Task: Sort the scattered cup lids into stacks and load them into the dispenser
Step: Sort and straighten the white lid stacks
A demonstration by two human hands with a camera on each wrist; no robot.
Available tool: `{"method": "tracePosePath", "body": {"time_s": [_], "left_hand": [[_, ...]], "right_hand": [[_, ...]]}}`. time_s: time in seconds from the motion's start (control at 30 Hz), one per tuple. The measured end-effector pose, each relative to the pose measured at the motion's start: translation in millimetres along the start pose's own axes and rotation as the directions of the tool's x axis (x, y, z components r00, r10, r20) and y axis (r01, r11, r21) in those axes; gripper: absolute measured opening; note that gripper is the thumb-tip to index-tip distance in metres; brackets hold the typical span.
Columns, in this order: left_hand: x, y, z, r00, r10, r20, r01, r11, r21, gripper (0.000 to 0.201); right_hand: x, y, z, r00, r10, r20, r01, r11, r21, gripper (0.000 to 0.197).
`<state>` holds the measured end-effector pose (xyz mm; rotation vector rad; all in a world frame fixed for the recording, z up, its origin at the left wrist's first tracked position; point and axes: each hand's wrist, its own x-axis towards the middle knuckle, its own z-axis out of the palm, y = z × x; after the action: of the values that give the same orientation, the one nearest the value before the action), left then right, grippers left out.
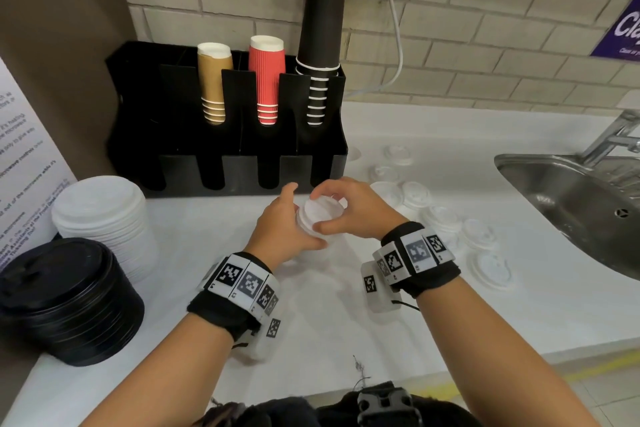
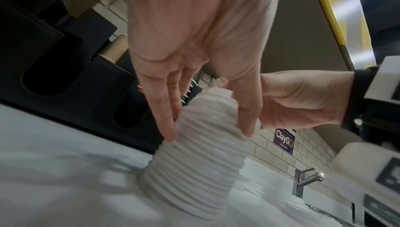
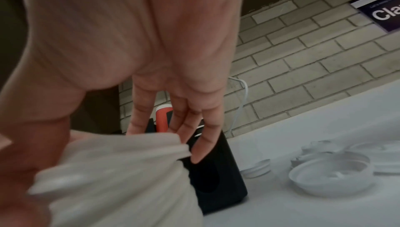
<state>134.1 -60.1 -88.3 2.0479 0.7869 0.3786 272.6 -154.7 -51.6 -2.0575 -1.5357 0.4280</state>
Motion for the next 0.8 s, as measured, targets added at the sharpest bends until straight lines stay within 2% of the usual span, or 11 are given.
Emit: {"method": "tracePosePath", "body": {"time_s": [0.1,0.2,0.33,0.43,0.57,0.7,0.77,0.8], "left_hand": [[0.1,-0.6,0.6,1.0,-0.015,0.003,0.016,1.0,-0.017,0.116],[-0.3,-0.7,0.8,1.0,-0.016,-0.004,0.016,1.0,-0.001,0.109],[-0.6,-2.2,1.7,1.0,0.009,-0.007,-0.009,1.0,-0.024,0.083],[-1.1,-7.0,1.5,0.999,0.03,0.044,-0.024,0.993,-0.114,0.067],[1.1,-9.0,1.3,0.996,0.025,0.084,-0.014,0.993,-0.121,0.089],[4.1,-8.8,2.6,0.999,0.011,0.036,-0.007,0.994,-0.106,0.086],[5.8,-9.0,2.4,0.999,-0.002,0.033,0.006,0.994,-0.11,0.085],[6.5,-8.9,1.8,1.0,-0.004,0.031,0.007,0.995,-0.099,0.084]], "right_hand": [[0.3,-1.5,4.1,1.0,-0.003,-0.021,0.003,1.0,-0.014,0.043],[1.1,-2.5,6.6,1.0,0.018,-0.016,-0.019,0.999,-0.033,0.042],[-0.9,-1.5,11.6,0.999,0.041,-0.016,-0.042,0.999,-0.031,0.046],[-6.2,3.2,13.4,0.999,0.053,-0.012,-0.053,0.999,0.009,0.049],[-10.8,11.6,11.0,1.0,0.022,0.022,-0.024,0.998,0.063,0.047],[-7.4,27.1,-7.6,0.981,-0.019,0.192,-0.039,0.954,0.297,0.036],[-0.1,40.0,-19.6,0.989,0.073,0.129,-0.104,0.962,0.254,0.026],[5.4,47.6,-25.4,0.983,0.17,0.073,-0.178,0.975,0.129,0.022]]}}
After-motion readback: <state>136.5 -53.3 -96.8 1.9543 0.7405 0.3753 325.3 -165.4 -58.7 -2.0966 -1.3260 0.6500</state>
